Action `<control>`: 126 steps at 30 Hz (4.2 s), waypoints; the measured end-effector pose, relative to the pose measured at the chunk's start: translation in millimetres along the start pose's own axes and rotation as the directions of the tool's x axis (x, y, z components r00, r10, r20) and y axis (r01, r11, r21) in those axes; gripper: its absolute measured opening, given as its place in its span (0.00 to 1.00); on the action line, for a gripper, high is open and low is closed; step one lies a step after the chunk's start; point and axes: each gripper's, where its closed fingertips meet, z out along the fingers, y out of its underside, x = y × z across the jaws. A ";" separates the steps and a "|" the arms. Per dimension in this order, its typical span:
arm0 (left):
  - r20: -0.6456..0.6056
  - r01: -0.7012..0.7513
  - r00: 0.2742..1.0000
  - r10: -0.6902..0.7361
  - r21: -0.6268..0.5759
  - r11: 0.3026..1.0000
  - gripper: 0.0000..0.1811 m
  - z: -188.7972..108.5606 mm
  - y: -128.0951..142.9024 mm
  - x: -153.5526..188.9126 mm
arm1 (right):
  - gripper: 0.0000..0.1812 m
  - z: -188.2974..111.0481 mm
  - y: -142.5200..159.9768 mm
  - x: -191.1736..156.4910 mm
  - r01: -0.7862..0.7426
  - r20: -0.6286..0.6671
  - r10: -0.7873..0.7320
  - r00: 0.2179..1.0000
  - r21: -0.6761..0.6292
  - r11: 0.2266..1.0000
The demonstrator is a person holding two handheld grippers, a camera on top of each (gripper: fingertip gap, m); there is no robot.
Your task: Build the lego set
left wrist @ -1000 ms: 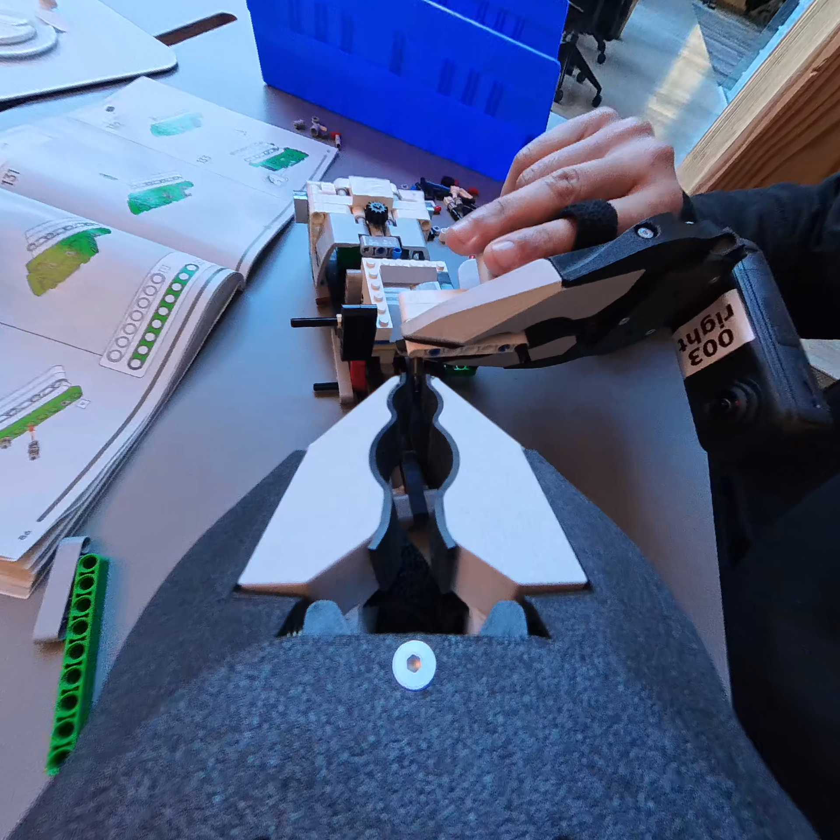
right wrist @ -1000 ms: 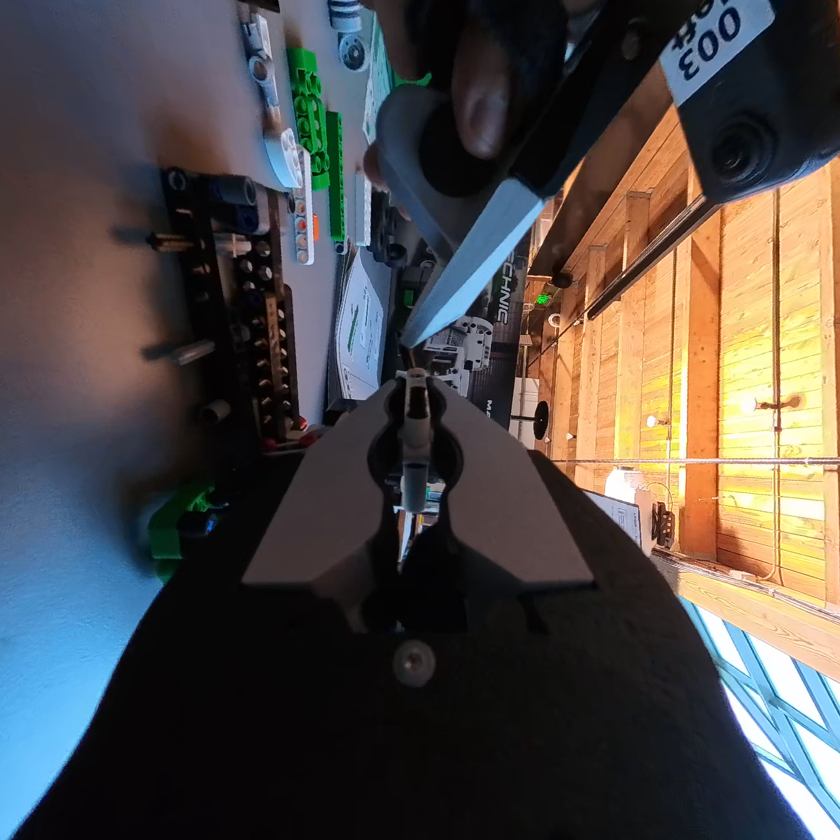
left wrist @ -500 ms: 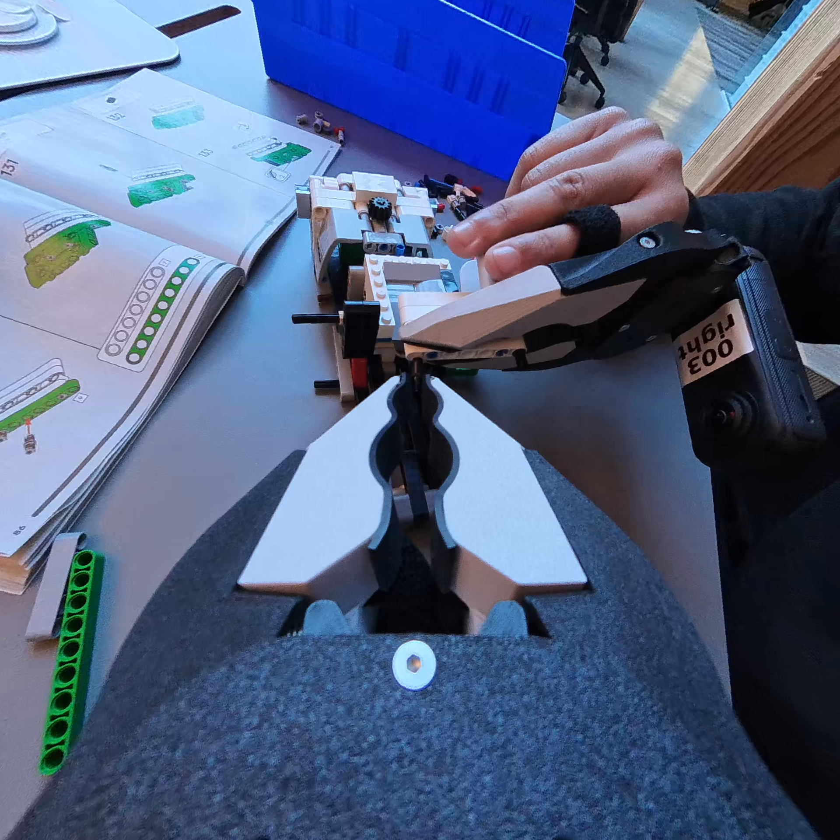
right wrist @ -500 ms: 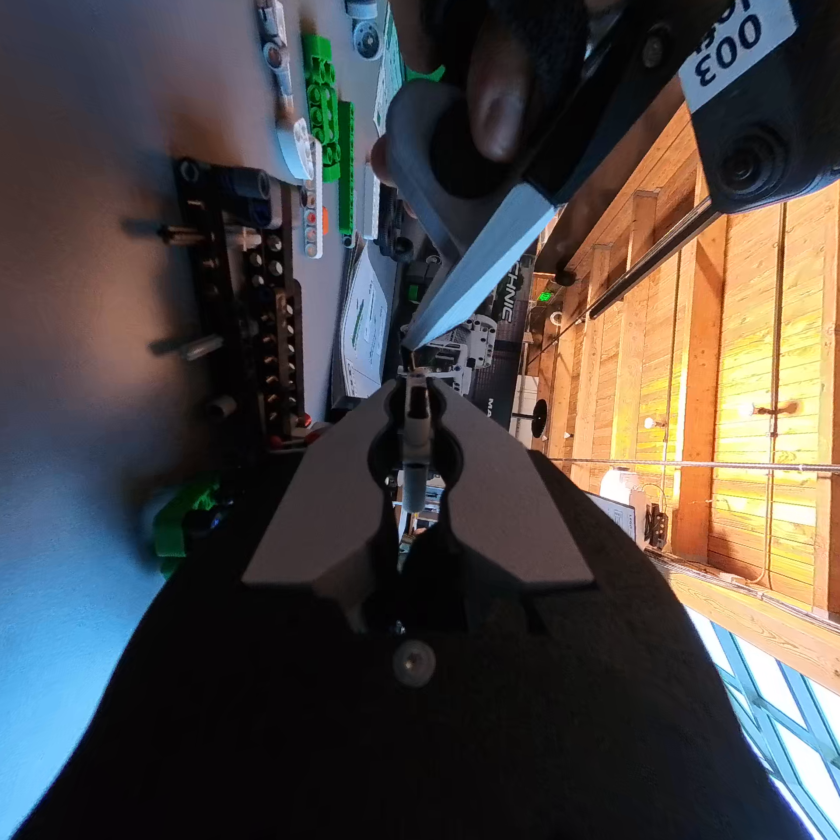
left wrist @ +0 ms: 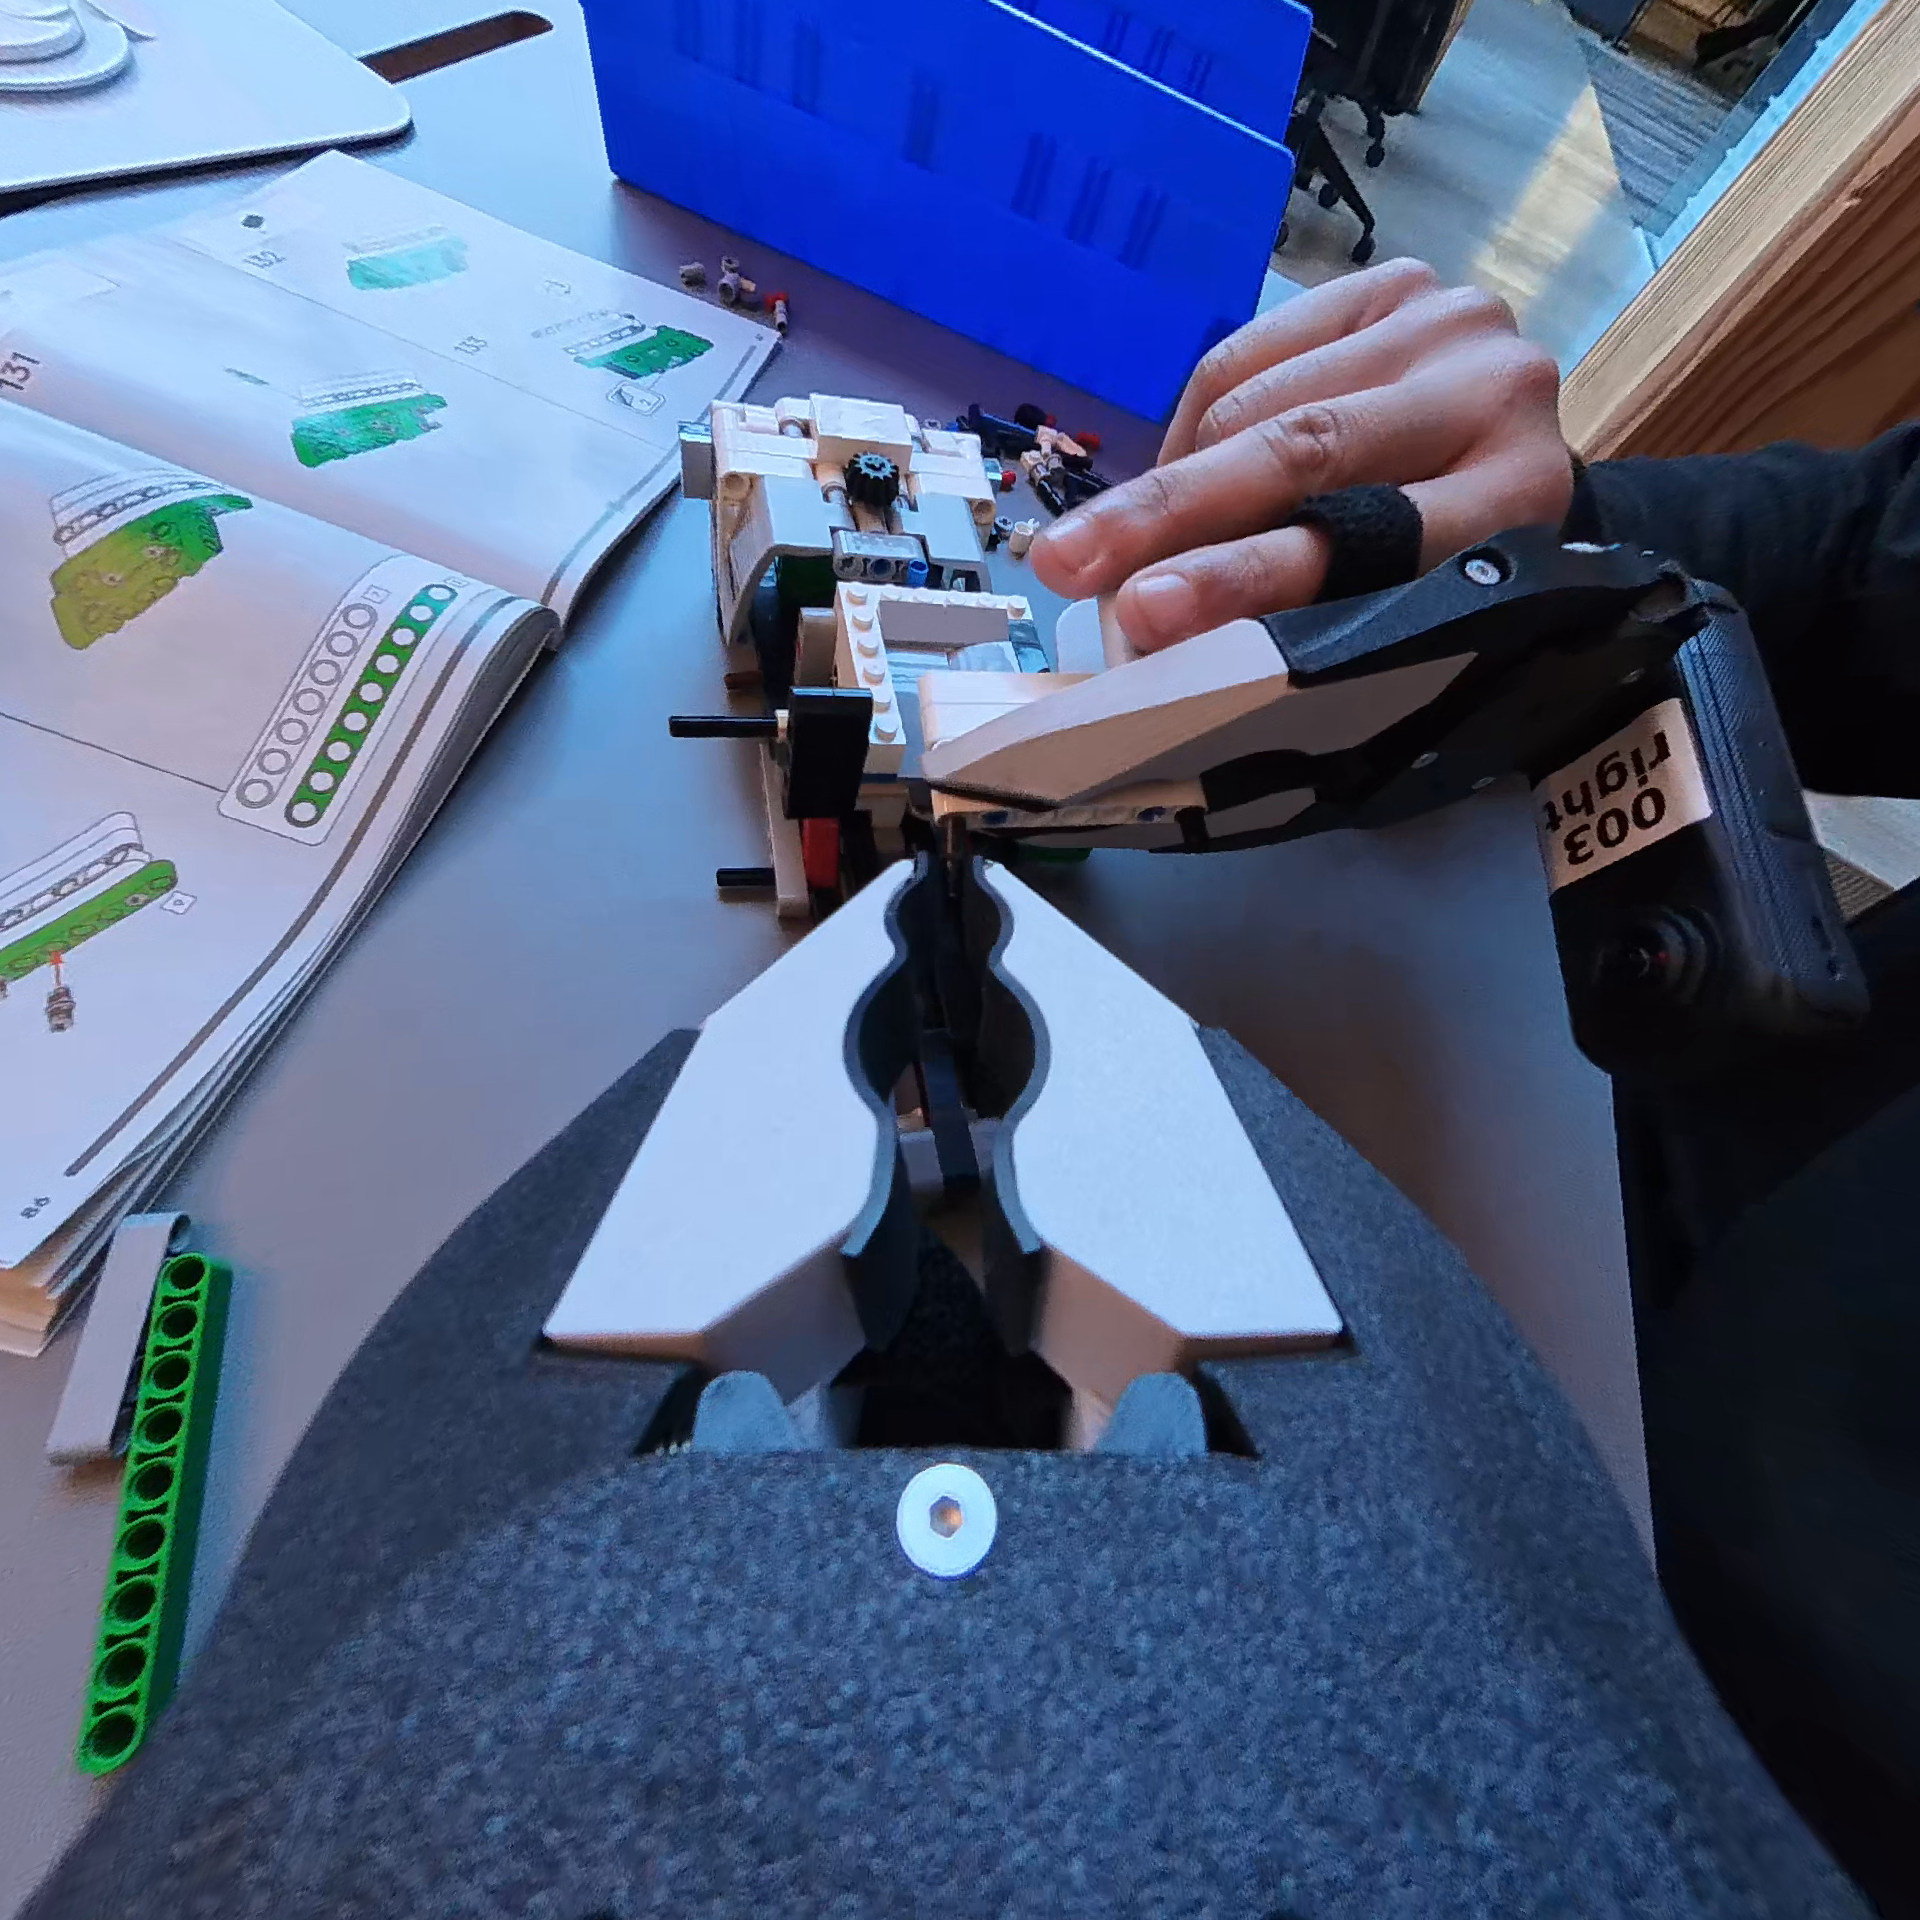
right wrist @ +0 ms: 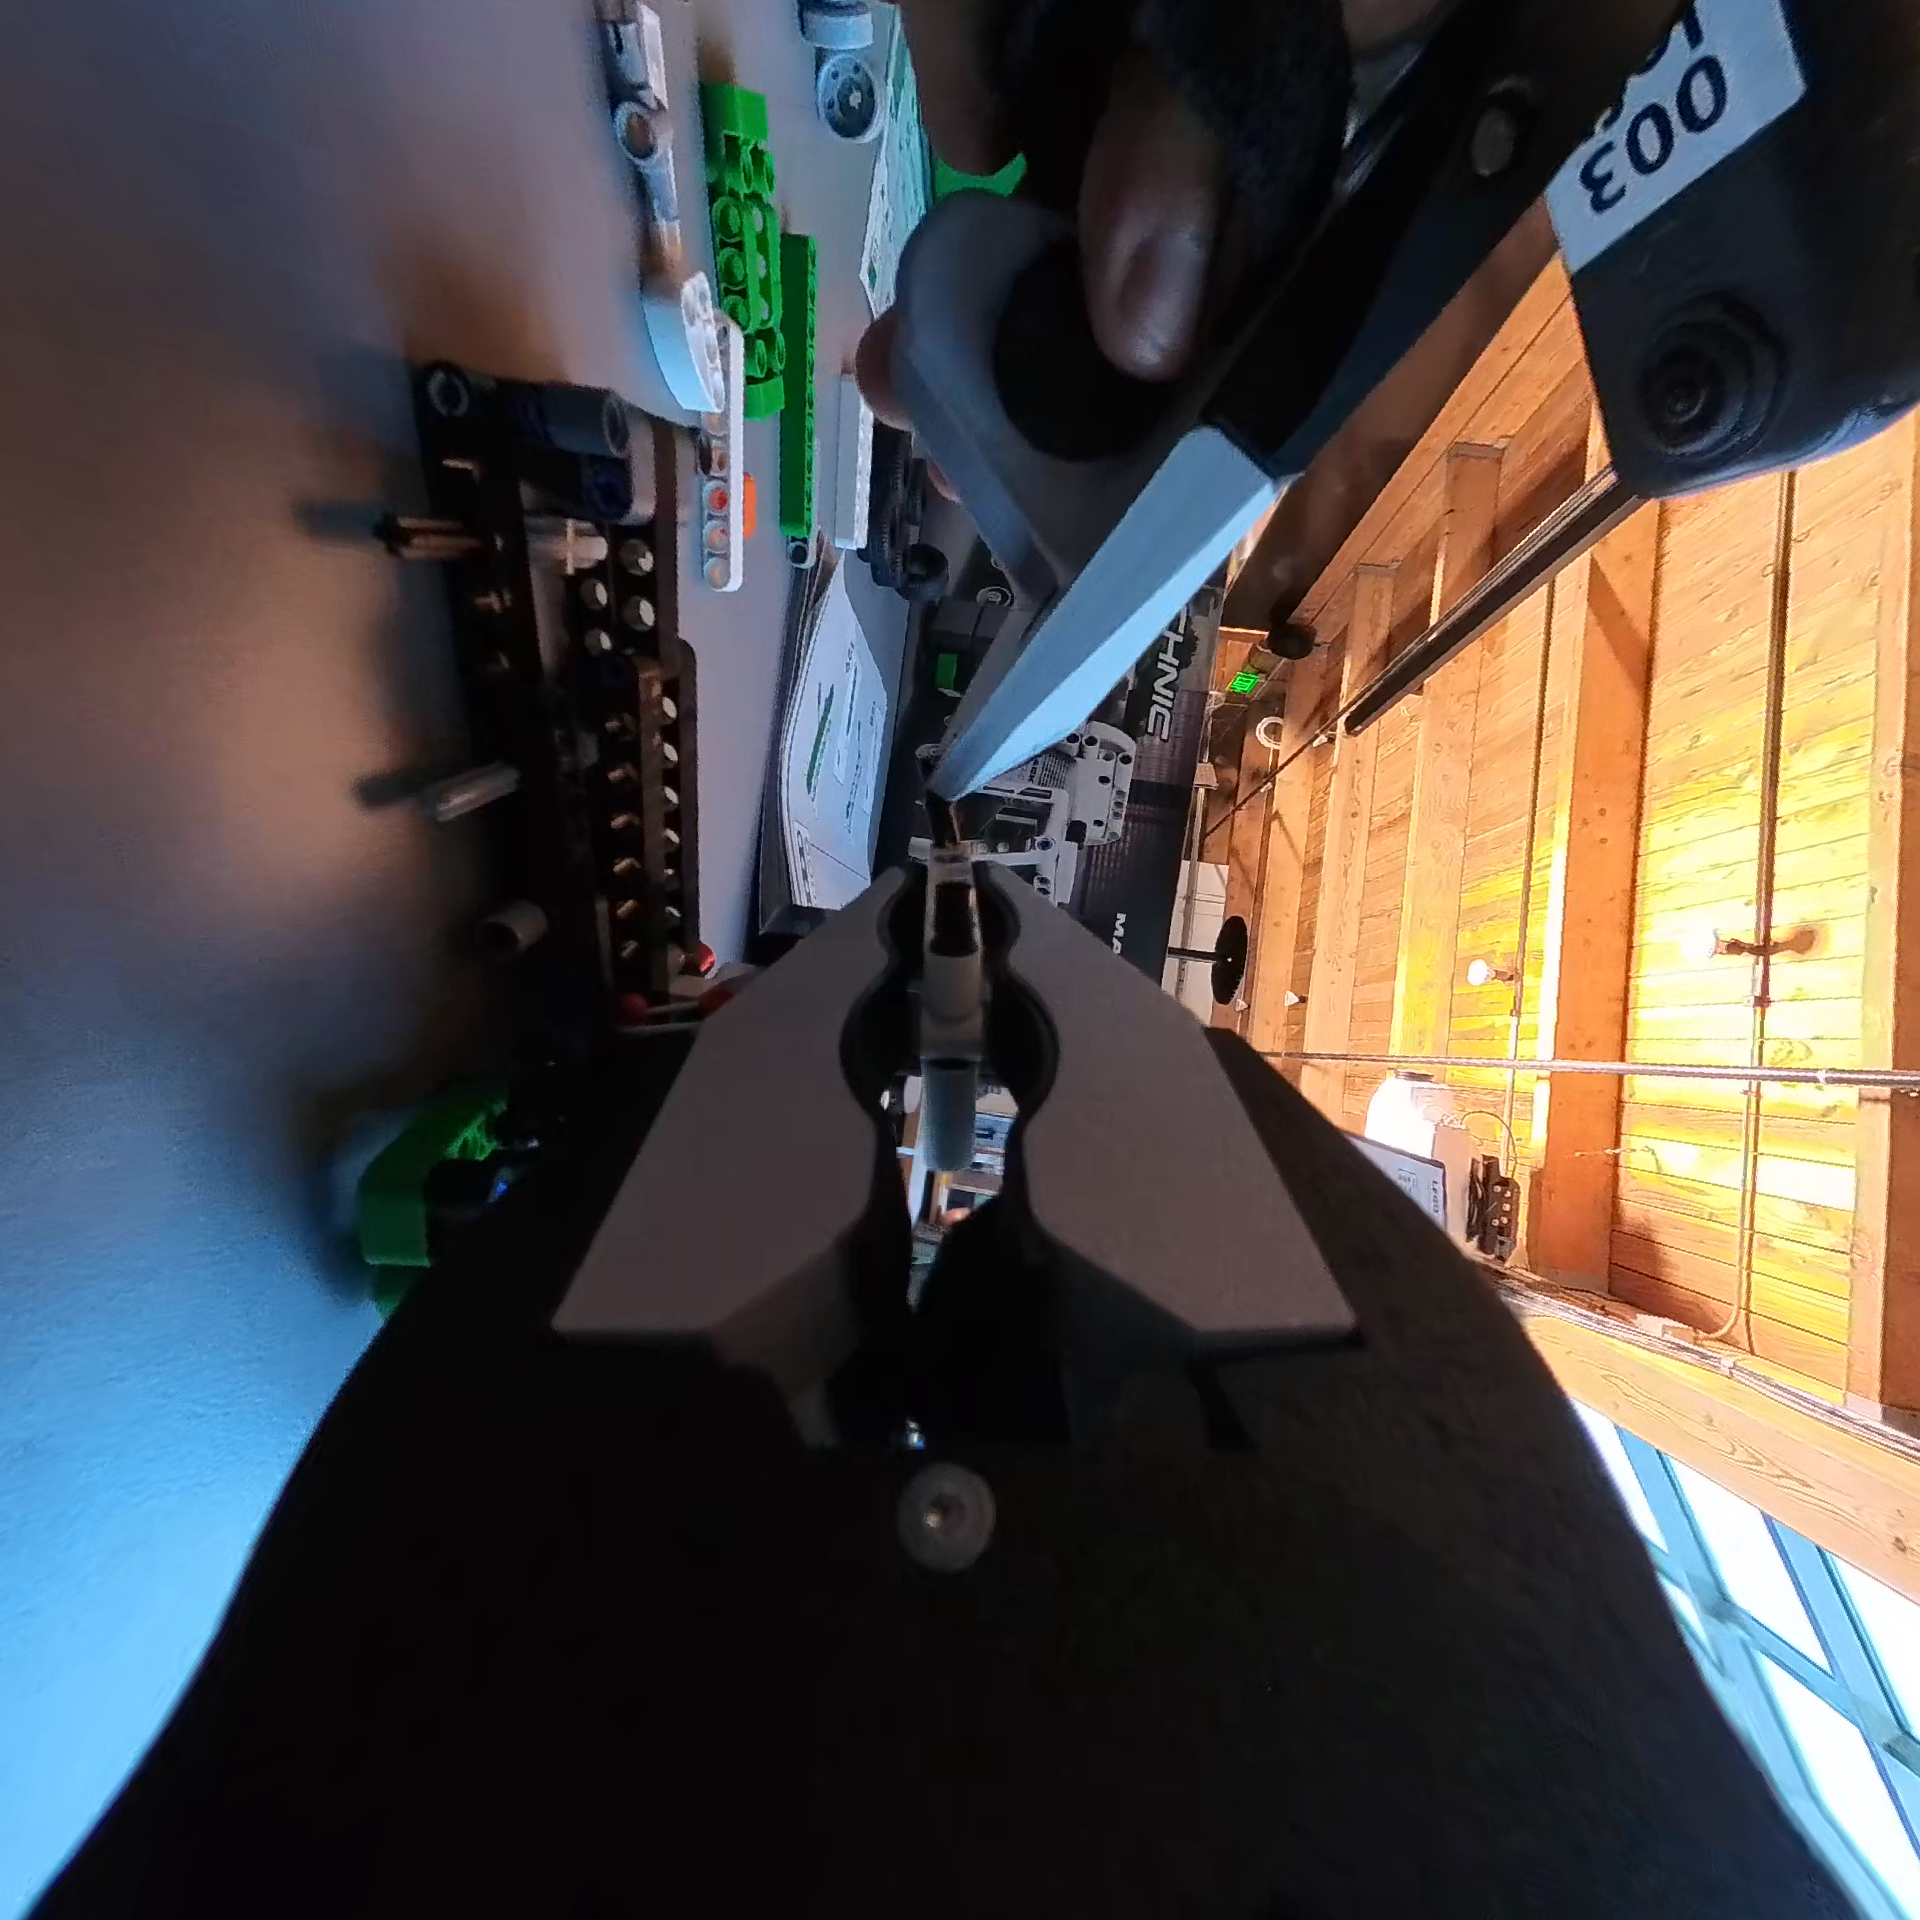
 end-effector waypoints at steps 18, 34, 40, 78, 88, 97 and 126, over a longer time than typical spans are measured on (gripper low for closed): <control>0.020 0.008 1.000 -0.009 0.065 0.998 0.01 -6.6 -10.5 -0.3 | 0.03 1.1 -0.9 6.3 -0.048 -0.034 0.046 0.998 -0.050 0.998; 0.090 -0.147 0.986 0.139 0.085 0.986 0.01 -6.0 -17.9 3.9 | 0.04 -1.0 -2.6 12.4 -0.147 -0.018 0.147 0.989 -0.015 0.989; 0.096 -0.210 0.975 0.199 0.123 0.970 0.01 -10.0 -23.7 4.8 | 0.04 -1.6 4.6 18.8 -0.133 -0.044 0.132 0.990 -0.024 0.991; 0.326 -0.120 0.942 0.086 0.084 0.989 0.01 -25.2 -15.3 37.1 | 0.24 -54.3 3.5 28.3 -0.405 0.029 0.406 0.914 -0.031 0.914; 0.502 0.039 0.865 -0.005 -0.059 0.997 0.02 18.7 45.0 56.8 | 0.18 -138.6 21.3 -20.4 -0.892 0.168 0.918 0.359 -0.227 0.390; 0.518 0.085 0.855 -0.010 -0.120 0.989 0.02 52.0 61.4 76.5 | 0.22 -154.9 25.5 -13.8 -0.965 0.195 0.978 0.073 -0.235 0.119; 0.402 -0.126 0.912 -0.078 0.456 0.881 0.18 -82.0 -8.3 -7.6 | 0.18 -114.9 114.5 -4.0 -0.976 -0.057 0.974 -0.217 0.007 -0.217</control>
